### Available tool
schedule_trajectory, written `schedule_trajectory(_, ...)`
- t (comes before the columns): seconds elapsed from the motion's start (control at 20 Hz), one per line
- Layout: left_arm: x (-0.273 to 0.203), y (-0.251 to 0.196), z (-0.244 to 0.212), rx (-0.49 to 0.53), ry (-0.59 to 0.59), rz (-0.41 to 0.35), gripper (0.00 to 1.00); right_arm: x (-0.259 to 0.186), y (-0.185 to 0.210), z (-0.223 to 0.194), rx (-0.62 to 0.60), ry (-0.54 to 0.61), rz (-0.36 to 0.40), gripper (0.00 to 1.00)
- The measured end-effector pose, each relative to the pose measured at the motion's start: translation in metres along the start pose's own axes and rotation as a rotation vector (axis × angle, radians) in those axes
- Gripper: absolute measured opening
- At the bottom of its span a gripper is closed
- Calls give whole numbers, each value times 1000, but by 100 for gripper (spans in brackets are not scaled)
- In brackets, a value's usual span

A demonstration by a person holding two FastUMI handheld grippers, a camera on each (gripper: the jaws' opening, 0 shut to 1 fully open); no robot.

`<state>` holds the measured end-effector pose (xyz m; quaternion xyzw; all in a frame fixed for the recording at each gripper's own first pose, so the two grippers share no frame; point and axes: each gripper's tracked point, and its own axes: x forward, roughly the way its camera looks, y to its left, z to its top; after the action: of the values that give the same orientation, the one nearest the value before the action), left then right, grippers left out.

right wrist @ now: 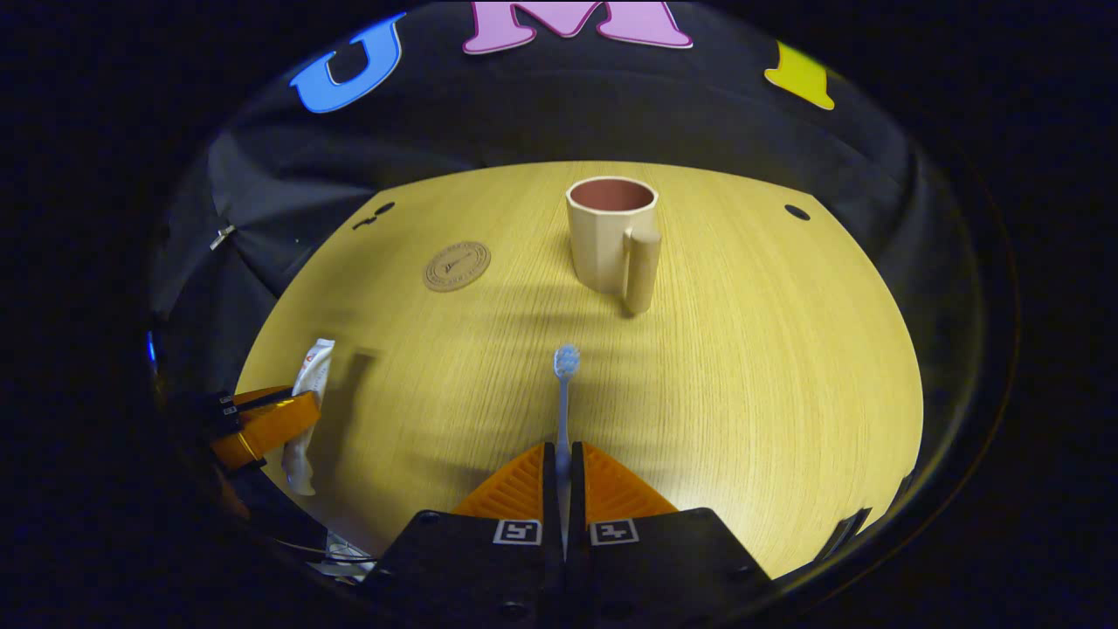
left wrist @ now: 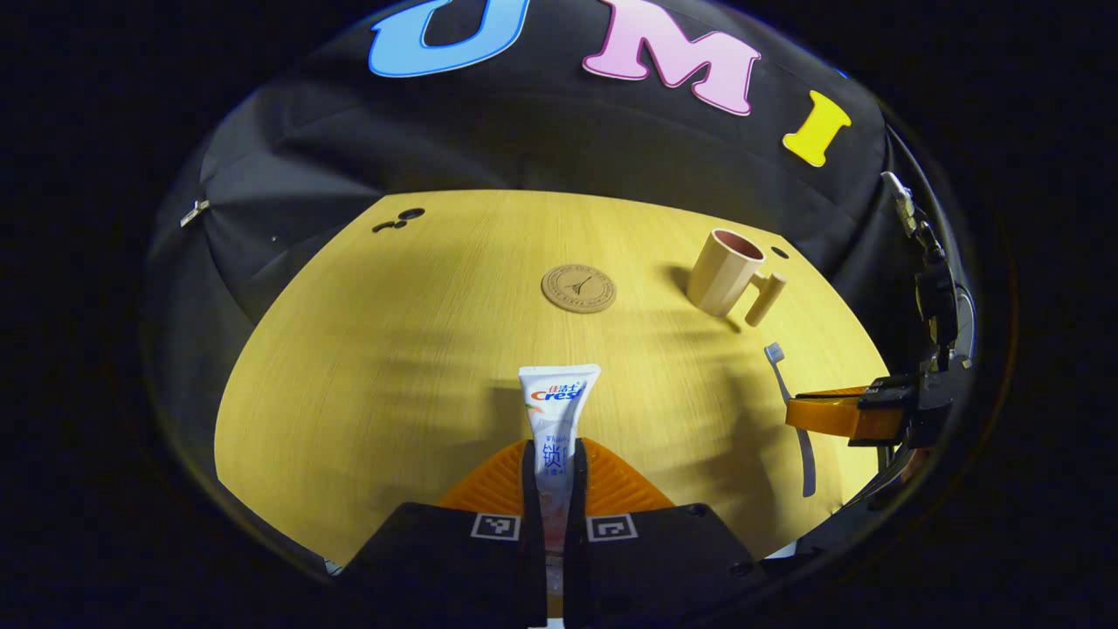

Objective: Put the toothbrush and toothpaste on the desktop into the cup, then pick up the cup and place it on the coaster on the desktop.

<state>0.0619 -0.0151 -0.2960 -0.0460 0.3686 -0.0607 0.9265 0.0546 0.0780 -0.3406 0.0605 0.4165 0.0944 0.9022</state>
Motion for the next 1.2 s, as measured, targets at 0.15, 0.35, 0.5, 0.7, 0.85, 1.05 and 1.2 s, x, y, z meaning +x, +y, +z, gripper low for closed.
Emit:
schedule_trajectory(0.15,-3,-32,30,-3,-70,-45,13,-22,-9,20,18,-104,12,5)
schedule_trajectory(0.35,-6,-85,86,-31,-198,-139,13,-46,-28,37,29,-203,18,5)
schedule_trajectory(0.5,-9,-124,135,-79,-315,-222,13,-64,-43,43,52,-260,18,5)
schedule_trajectory(0.7,2,-168,194,-98,-457,-311,13,-71,-66,47,70,-302,15,5)
schedule_trajectory(0.85,17,-191,233,-110,-565,-353,13,-72,-76,51,77,-322,16,5)
schedule_trajectory(1.05,51,-205,267,-136,-660,-387,13,-70,-85,62,86,-345,25,5)
schedule_trajectory(1.2,79,-210,274,-137,-690,-389,13,-66,-93,68,98,-355,28,5)
